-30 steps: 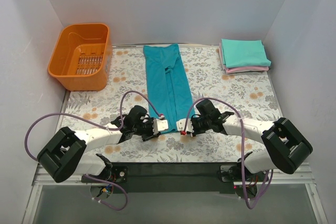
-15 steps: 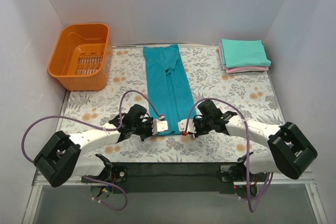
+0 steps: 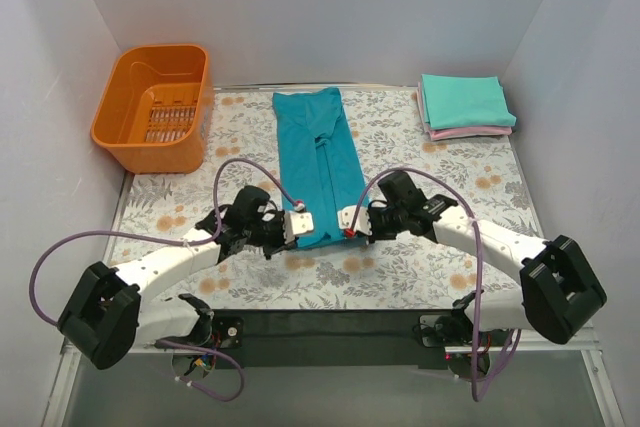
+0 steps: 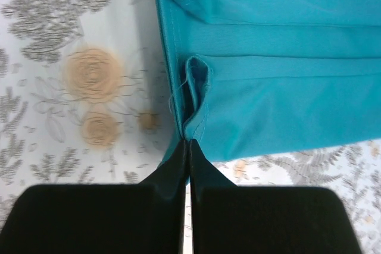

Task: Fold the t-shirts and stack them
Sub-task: Fold the tshirt

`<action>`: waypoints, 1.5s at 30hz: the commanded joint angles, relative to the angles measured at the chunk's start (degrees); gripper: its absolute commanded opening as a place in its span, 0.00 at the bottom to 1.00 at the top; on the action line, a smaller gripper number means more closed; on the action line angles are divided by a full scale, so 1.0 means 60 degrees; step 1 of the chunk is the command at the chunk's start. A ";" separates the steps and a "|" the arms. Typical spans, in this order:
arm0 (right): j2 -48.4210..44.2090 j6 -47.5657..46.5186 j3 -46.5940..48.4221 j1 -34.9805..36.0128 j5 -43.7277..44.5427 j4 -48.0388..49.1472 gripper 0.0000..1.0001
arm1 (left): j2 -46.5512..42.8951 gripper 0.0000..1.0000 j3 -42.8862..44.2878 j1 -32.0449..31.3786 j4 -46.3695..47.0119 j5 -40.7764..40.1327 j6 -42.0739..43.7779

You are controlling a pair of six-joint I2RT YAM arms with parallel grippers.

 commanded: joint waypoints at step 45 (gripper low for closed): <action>0.9081 -0.0618 1.1405 -0.2380 0.0730 0.0423 0.42 | 0.8956 0.46 0.9060 0.4297 0.2076 0.0120 0.1716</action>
